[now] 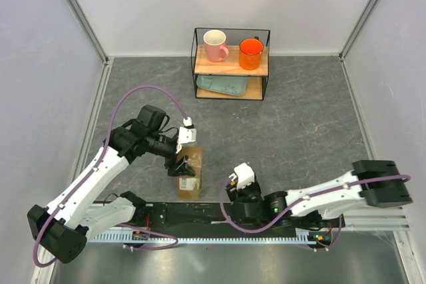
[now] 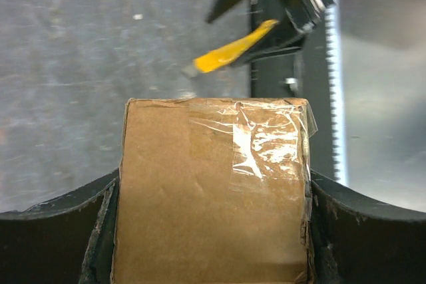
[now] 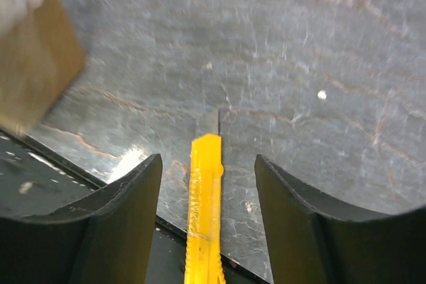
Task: Unpack the express box
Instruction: Cut the express box at the center of the board, then place the express box at the center of the board.
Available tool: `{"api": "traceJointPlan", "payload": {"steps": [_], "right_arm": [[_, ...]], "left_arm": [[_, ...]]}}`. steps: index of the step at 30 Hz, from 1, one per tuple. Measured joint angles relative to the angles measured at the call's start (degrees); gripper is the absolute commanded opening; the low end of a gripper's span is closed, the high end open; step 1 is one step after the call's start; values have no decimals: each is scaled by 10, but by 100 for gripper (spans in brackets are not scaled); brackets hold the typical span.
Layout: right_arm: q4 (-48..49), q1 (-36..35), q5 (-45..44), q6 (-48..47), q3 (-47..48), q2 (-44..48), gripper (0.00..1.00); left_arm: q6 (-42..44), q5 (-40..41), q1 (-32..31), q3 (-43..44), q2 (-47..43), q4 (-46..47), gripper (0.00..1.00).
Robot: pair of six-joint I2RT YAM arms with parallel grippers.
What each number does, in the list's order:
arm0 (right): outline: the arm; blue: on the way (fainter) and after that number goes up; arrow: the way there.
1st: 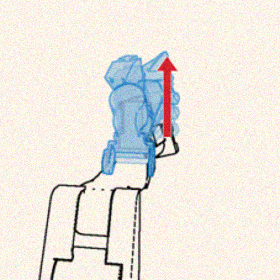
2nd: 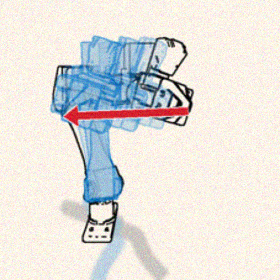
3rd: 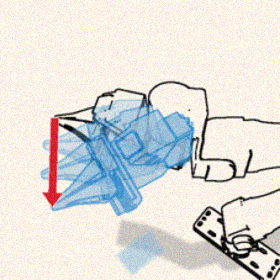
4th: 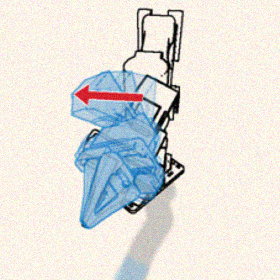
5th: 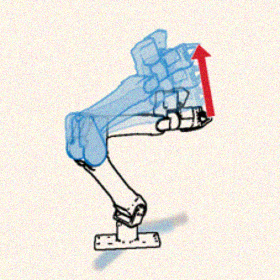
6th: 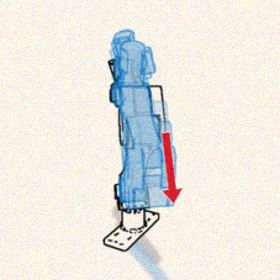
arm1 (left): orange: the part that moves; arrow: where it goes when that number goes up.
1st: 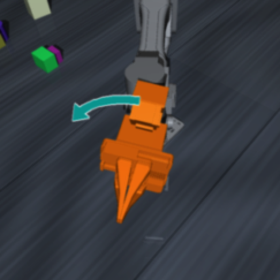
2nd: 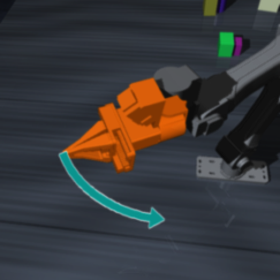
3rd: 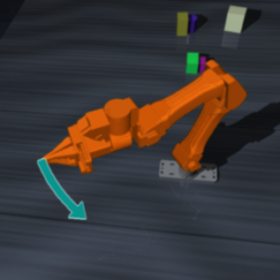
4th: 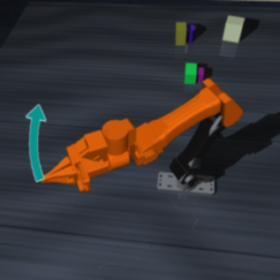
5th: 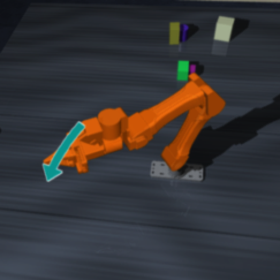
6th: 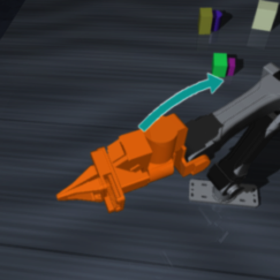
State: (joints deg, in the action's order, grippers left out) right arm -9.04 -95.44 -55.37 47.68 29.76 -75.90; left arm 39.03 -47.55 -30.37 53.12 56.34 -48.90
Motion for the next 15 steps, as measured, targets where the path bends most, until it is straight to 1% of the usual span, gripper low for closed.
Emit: {"api": "traceJointPlan", "payload": {"steps": [3, 6, 10, 15], "right_arm": [[2, 0, -6, -29, -7, 77, 74], [10, 0, -17, -66, -19, 160, 75], [32, 0, -14, -113, -40, 227, 75], [51, 0, -8, -142, -50, 244, 74]], "left_arm": [[-26, -47, 0, 15, 7, -47, 4], [-66, -89, 0, 30, 12, -54, 4], [-134, -132, 5, 35, 12, -31, 4], [-220, -168, 27, 18, 15, 35, 4]]}}
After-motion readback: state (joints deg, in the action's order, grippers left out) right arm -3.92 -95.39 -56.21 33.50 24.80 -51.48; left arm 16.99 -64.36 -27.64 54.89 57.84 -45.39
